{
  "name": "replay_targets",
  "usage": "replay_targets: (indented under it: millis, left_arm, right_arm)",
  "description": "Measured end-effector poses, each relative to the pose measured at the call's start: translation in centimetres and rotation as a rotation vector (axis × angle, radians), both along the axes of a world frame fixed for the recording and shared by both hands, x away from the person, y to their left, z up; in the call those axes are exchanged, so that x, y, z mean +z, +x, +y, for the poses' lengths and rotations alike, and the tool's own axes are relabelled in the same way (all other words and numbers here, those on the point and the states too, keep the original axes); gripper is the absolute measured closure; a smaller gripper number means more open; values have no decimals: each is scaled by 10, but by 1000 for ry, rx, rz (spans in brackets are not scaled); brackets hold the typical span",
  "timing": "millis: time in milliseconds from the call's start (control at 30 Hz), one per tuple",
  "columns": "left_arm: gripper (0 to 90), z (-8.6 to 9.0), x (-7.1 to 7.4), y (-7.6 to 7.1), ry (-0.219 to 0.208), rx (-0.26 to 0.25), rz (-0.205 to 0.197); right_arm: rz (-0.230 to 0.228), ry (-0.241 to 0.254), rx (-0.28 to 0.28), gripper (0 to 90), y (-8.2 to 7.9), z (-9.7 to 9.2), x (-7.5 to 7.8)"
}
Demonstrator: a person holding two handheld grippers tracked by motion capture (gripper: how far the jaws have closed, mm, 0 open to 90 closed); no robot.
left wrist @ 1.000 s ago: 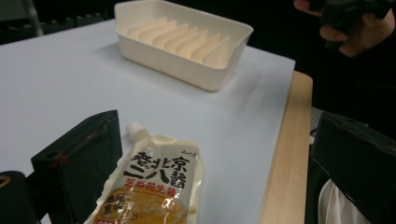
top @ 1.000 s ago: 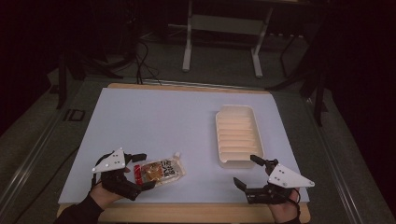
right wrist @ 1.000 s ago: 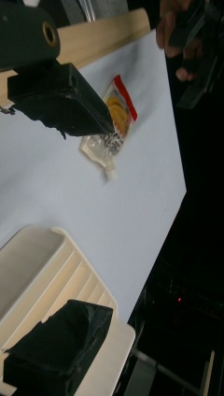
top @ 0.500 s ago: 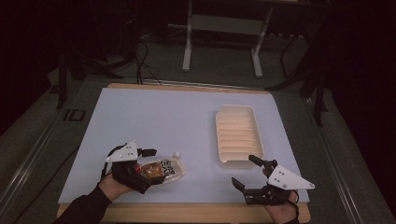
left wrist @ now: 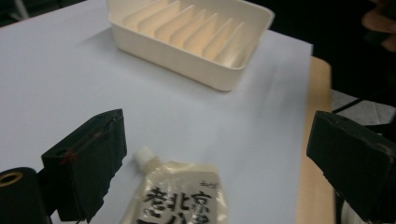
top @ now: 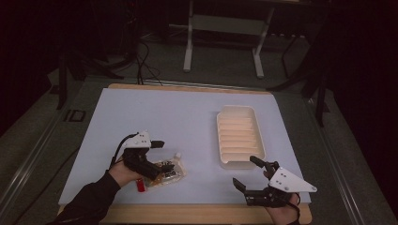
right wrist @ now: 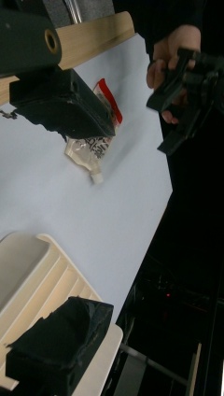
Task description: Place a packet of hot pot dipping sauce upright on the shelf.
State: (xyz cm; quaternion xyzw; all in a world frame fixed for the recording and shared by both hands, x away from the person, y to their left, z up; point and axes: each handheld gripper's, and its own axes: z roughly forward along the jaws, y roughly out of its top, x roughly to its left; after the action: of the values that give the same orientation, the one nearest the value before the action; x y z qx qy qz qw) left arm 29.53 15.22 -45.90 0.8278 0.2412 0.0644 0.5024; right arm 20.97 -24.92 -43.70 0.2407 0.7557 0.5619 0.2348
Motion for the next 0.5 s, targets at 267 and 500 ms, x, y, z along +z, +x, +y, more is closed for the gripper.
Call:
replay_targets:
  millis: [267, 500]
  left_arm:
    - [140, -2, -12, 17, 46, 35, 25]
    - [192, -9, -32, 32, 119, 8, 66]
  right_arm:
    - [11, 2, 4, 133, 1, 0, -1]
    - [15, 1, 10, 137, 1, 0, -3]
